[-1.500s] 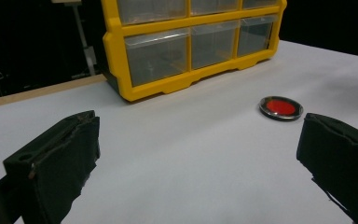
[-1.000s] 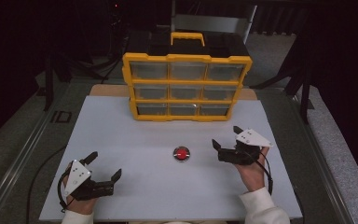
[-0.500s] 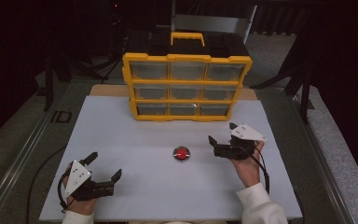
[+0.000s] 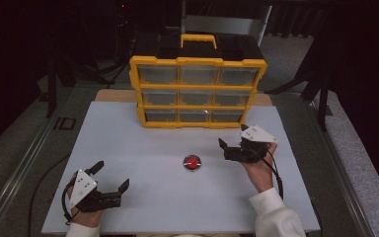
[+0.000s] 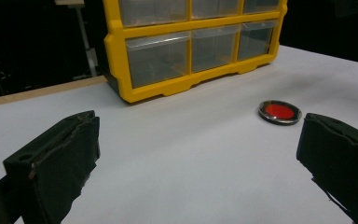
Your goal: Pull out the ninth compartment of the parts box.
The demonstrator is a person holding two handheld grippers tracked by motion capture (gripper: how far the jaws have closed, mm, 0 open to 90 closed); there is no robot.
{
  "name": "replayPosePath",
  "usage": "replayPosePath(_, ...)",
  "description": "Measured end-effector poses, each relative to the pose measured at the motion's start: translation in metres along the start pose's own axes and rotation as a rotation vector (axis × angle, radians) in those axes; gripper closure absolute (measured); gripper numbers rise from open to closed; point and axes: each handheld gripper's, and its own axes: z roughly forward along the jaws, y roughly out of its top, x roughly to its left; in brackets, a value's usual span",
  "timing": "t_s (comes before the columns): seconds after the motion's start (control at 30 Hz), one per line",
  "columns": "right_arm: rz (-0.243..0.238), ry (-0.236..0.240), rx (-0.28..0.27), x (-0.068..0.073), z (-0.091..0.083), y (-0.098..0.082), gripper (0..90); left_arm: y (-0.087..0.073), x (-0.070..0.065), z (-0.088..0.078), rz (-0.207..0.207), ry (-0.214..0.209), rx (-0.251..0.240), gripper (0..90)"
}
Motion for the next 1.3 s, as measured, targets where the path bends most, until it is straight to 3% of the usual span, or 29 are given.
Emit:
replayPosePath(0.7,0.009,-0.057,0.011,-0.011,0.011,0.011,8.0,0.0,-0.001,0.001,0.004,0.001,0.004,0.0)
replayPosePath(0.8,-0.006,-0.067,0.027,-0.009,0.01,0.016,8.0,0.0,-0.001,0.001,0.004,0.001,0.005,0.0)
replayPosePath(0.83,-0.028,-0.07,0.012,-0.007,0.008,0.026,8.0,0.0,-0.001,0.001,0.005,0.0,0.004,0.0)
replayPosePath(0.93,-0.038,-0.068,0.007,-0.007,0.01,0.032,8.0,0.001,-0.001,0.0,0.004,0.0,-0.001,0.0)
replayPosePath(1.3,-0.027,-0.084,0.02,-0.019,0.022,0.03,8.0,0.0,-0.001,0.001,0.003,0.002,0.003,0.0)
